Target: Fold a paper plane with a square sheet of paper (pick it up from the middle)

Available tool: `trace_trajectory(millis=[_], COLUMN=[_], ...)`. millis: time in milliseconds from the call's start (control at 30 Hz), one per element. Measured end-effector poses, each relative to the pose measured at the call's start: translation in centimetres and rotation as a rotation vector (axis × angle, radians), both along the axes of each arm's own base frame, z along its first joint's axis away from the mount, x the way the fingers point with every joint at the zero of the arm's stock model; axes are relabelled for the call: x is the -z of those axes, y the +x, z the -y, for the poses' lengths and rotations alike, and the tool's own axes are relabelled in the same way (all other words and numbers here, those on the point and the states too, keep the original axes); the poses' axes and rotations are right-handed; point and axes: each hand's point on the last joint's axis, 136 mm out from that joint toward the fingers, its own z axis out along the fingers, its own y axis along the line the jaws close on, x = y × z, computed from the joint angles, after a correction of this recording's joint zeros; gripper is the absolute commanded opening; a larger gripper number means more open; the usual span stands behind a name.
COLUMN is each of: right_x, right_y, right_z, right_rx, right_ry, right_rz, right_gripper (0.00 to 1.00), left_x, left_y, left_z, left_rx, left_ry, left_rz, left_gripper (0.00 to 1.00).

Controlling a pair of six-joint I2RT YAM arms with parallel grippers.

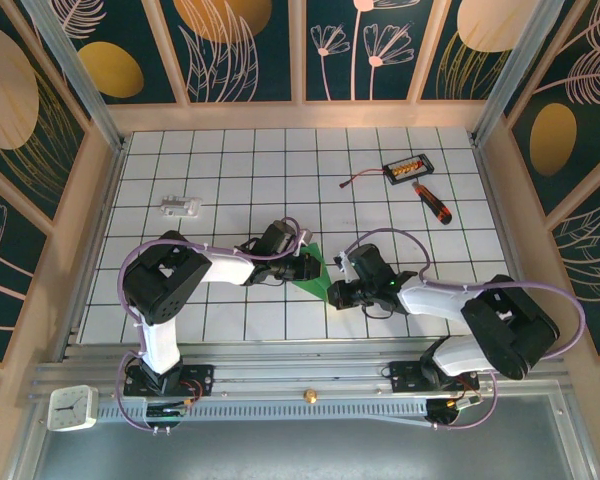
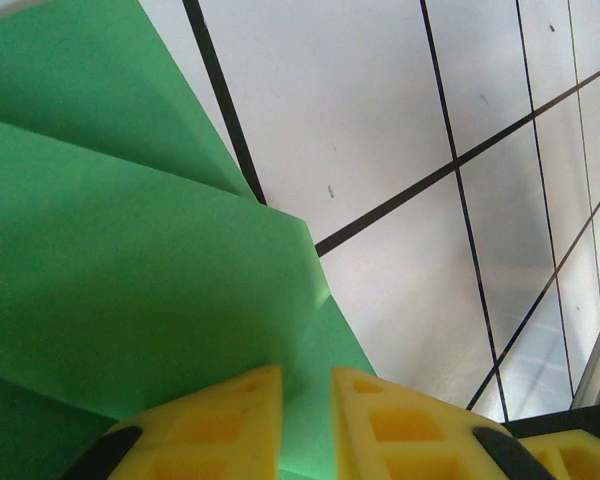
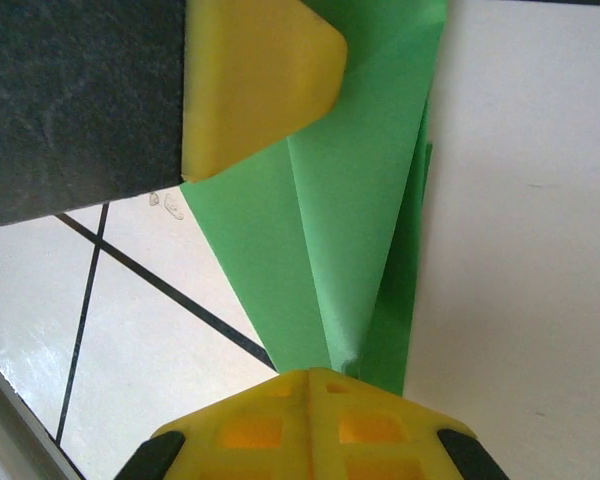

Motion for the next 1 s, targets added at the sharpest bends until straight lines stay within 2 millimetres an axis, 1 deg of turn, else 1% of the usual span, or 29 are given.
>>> trace_trajectory(millis=[800, 1000], right_x=[0.21, 0.63], right_y=[0.26, 0.11], right_z=[0.3, 0.35], right_rx=[0.013, 0.011], right_ry=[-0.002, 0.001], right_rz=[-0.008, -0.008], right_gripper=[0.08, 0.08], left_x=[0.0, 0.0], left_y=[0.0, -0.01], left_z=[0.0, 0.0], left_rx=[0.0, 0.003], left_ry=[0.0, 0.0], left_rz=[0.001, 0.003], left_gripper=[0.21, 0.21])
